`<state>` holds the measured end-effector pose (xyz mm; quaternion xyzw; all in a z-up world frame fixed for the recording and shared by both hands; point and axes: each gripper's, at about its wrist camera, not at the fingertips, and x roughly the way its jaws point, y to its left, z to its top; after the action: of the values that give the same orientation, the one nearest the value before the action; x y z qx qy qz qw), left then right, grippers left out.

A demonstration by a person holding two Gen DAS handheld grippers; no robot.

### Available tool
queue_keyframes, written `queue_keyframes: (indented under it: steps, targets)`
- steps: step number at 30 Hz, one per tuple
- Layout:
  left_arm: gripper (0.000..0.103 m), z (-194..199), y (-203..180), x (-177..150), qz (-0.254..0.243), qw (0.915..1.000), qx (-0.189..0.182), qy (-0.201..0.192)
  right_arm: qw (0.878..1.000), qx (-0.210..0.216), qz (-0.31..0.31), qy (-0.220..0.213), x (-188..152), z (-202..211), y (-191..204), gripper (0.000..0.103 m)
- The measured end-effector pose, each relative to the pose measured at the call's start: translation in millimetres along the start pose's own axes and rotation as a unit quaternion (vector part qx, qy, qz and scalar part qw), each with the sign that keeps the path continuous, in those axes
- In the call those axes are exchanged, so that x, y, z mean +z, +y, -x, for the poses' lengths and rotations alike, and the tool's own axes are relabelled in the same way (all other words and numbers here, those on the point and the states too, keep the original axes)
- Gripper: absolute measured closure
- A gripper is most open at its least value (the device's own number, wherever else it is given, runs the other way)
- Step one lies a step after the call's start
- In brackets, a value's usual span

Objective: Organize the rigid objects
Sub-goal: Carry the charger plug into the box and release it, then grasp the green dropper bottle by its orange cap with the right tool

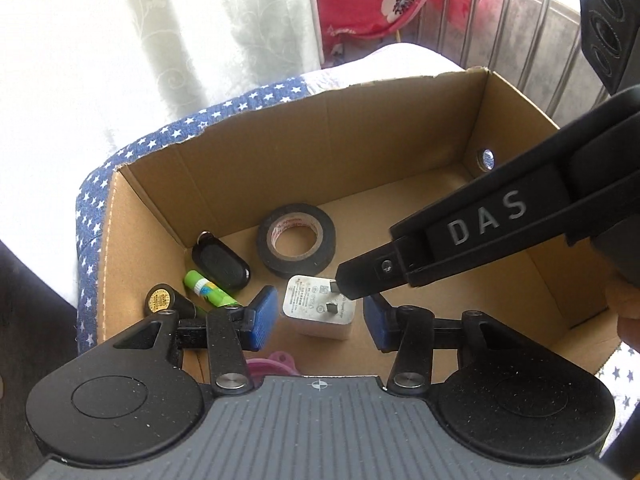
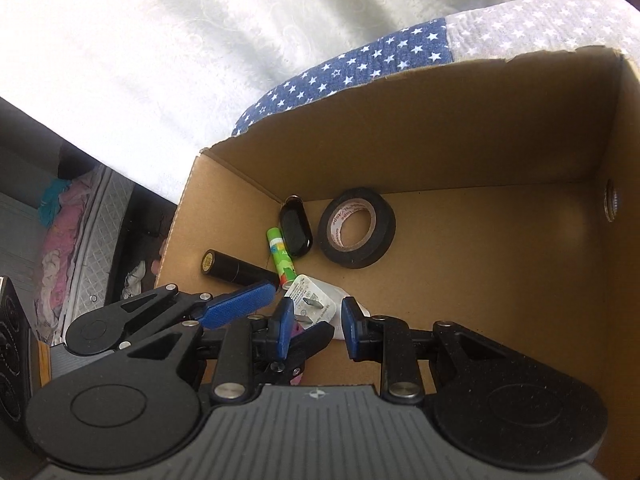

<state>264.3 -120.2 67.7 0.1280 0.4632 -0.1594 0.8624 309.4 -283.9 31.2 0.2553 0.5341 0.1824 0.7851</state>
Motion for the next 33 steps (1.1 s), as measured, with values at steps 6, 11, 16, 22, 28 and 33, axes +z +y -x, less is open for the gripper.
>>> queue_keyframes:
  steps: [6, 11, 16, 22, 28, 33]
  targets:
    - [0.054, 62.8, -0.3, -23.3, 0.006, 0.9971, 0.001, -0.076, 0.996, 0.027, 0.011, -0.082, -33.0, 70.8, 6.6, 0.074]
    - [0.053, 114.3, -7.2, -66.0, 0.016, 0.9881, -0.015, -0.152, 0.985, 0.042, 0.049, -0.16, -83.1, 132.7, 16.6, 0.074]
    - [0.051, 127.8, -18.1, -123.9, 0.017, 0.9726, -0.045, -0.227, 0.975, 0.029, 0.089, -0.201, -133.9, 156.1, 23.5, 0.056]
    - [0.051, 101.6, -49.6, -165.8, 0.002, 0.9717, -0.048, -0.232, 0.975, -0.003, 0.108, -0.193, -172.6, 134.1, 24.7, 0.054]
    - [0.051, 77.2, -81.9, -181.6, -0.036, 0.9711, -0.028, -0.234, 0.975, -0.028, 0.142, -0.168, -187.5, 108.8, 42.1, 0.054]
    - [0.051, 58.1, -92.5, -176.3, -0.051, 0.971, -0.009, -0.233, 0.974, -0.047, 0.167, -0.146, -192.0, 91.6, 52.7, 0.054]
